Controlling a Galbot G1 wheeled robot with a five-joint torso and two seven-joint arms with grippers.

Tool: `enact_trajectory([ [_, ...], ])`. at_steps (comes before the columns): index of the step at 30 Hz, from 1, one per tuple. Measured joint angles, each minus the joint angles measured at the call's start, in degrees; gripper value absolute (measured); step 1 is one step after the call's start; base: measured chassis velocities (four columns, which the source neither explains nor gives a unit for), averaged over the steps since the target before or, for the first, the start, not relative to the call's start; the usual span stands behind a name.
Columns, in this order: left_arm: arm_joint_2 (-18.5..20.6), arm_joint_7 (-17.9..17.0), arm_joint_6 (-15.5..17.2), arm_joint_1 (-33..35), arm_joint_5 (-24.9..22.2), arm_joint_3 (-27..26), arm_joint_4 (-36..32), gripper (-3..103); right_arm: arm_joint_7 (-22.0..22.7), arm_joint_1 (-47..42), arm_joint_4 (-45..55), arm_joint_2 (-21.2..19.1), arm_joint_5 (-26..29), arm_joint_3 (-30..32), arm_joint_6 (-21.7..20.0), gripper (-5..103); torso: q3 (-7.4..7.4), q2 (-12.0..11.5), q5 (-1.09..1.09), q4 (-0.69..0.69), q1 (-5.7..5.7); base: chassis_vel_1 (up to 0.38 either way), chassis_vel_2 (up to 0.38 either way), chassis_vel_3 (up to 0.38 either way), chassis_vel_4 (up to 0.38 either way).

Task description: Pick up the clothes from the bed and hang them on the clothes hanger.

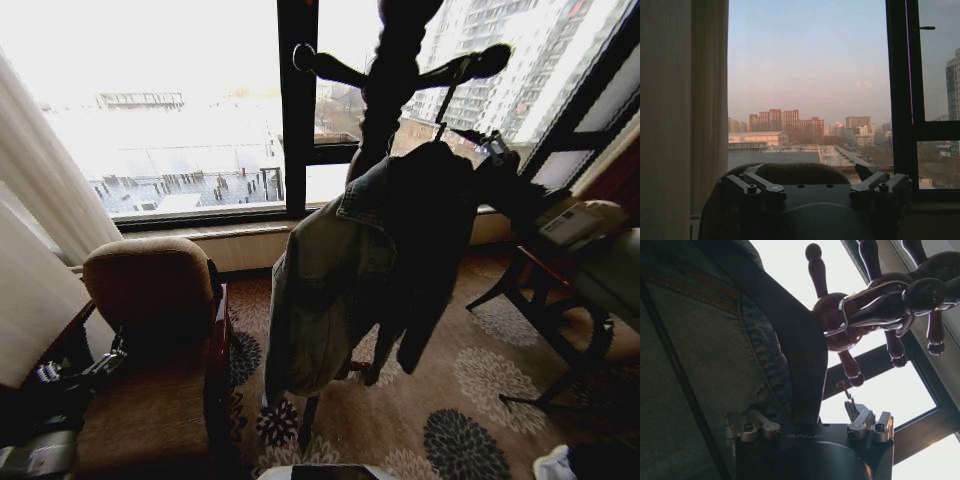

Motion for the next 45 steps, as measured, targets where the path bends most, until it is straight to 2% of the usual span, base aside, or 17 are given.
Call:
enact_trajectory([
  [2, 0.0, 0.0, 0.0, 0.0, 0.0, 0.0, 0.0, 100, 0.3, 0.2, 0.5, -0.1, 0.3, -0.4, -0.3, 94, 0.0, 0.0, 0.0, 0.0, 0.0, 0.0, 0.0, 0.0, 0.0],
  [7, 0.0, 0.0, 0.0, 0.0, 0.0, 0.0, 0.0, 100, 0.8, 0.5, 1.7, -0.3, 1.0, -1.0, -1.1, 100, -0.01, 0.0, 0.0, 0.0, 0.0, 0.0, 0.0, 0.0, 0.0],
  [21, 0.0, 0.0, 0.0, 0.0, 0.0, 0.0, 0.0, 100, 2.1, -0.2, 7.3, 0.0, 3.6, -0.1, -4.4, 100, -0.01, 0.0, -0.01, 0.0, 0.0, 0.0, 0.0, 0.0, 0.0],
  [31, 0.0, 0.0, 0.0, 0.0, 0.0, 0.0, 0.0, 100, 2.8, -5.2, 12.9, 1.4, 6.1, 5.5, -7.5, 100, -0.01, 0.0, 0.0, -0.01, 0.0, 0.0, 0.0, 0.0, 0.0],
  [34, 0.0, 0.0, 0.0, 0.0, 0.0, 0.0, 0.0, 100, 3.0, -11.2, 13.1, 2.9, 7.0, 14.0, -9.2, 100, -0.01, 0.0, -0.01, 0.02, 0.0, 0.0, 0.0, 0.0, 0.0],
  [36, 0.0, 0.0, 0.0, 0.0, 0.0, 0.0, 0.0, 100, 2.1, -20.9, 13.1, 5.8, 6.0, 24.1, -8.2, 100, -0.01, 0.0, -0.01, -0.02, 0.0, 0.0, 0.0, 0.0, 0.0],
  [37, 0.0, 0.0, 0.0, 0.0, 0.0, 0.0, 0.0, 100, 2.1, -20.9, 13.1, 5.8, 6.0, 24.1, -8.2, 100, -0.01, 0.0, -0.01, -0.02, 0.0, 0.0, 0.0, 0.0, 0.0],
  [40, 0.0, 0.0, 0.0, 0.0, 0.0, 0.0, 0.0, 100, -0.3, -32.6, 13.0, 10.9, -0.9, 32.2, -3.1, 100, -0.02, 0.0, 0.02, -0.03, 0.0, 0.0, 0.0, 0.0, 0.0],
  [45, 0.0, 0.0, 0.0, 0.0, 0.0, 0.0, 0.0, 100, -1.5, -37.8, 12.9, 13.7, -3.7, 36.0, 0.1, 100, -0.01, 0.0, 0.0, 0.0, -0.01, 0.0, 0.0, 0.0, 0.0],
])
